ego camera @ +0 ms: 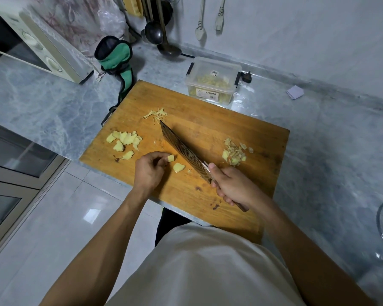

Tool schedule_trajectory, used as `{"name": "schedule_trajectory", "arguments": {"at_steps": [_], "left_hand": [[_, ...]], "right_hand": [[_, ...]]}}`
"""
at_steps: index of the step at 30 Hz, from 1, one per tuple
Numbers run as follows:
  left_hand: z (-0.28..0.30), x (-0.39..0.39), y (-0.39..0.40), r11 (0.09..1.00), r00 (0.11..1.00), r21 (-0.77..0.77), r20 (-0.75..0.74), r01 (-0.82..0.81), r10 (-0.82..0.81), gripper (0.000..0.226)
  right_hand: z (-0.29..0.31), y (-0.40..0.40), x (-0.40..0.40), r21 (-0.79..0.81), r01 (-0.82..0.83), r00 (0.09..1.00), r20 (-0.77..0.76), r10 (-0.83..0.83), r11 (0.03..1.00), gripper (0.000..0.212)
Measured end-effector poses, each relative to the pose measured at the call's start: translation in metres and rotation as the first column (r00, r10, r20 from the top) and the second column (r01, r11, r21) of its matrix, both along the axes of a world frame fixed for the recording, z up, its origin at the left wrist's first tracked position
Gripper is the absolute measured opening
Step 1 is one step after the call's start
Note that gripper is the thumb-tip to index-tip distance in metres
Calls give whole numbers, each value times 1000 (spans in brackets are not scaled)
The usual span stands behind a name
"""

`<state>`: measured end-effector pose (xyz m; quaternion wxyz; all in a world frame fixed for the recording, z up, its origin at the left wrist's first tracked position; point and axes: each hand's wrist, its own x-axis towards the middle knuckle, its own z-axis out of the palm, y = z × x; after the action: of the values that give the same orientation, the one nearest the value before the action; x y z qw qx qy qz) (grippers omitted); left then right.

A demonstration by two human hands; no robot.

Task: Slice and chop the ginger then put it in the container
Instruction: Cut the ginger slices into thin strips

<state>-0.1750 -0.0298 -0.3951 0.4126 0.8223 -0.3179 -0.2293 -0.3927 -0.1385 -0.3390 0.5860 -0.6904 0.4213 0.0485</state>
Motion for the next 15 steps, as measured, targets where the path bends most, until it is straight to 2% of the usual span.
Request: {"name": "schedule_trajectory", "arguments": {"at_steps": [3, 6, 8, 15], "left_hand": [[-1, -4, 7, 989, 934, -4, 330, 145, -136, 20], [-2, -15, 10, 965, 853, -13, 470, 261, -225, 19], [-7, -26, 14, 960, 837, -4, 492, 280, -241, 17], [-18, -40, 22, 977, 878, 43, 432, 209, -207, 16]], "right_hand": [[1, 0, -1, -1, 0, 1000, 5, 0, 1000, 58], [0, 1, -1, -13, -15, 1000, 10, 15, 1000, 59], [0, 1, -1, -8, -11, 1000, 13, 11, 1000, 59], [-1, 0, -2, 23, 1, 1000, 11, -1, 1000, 57]]}}
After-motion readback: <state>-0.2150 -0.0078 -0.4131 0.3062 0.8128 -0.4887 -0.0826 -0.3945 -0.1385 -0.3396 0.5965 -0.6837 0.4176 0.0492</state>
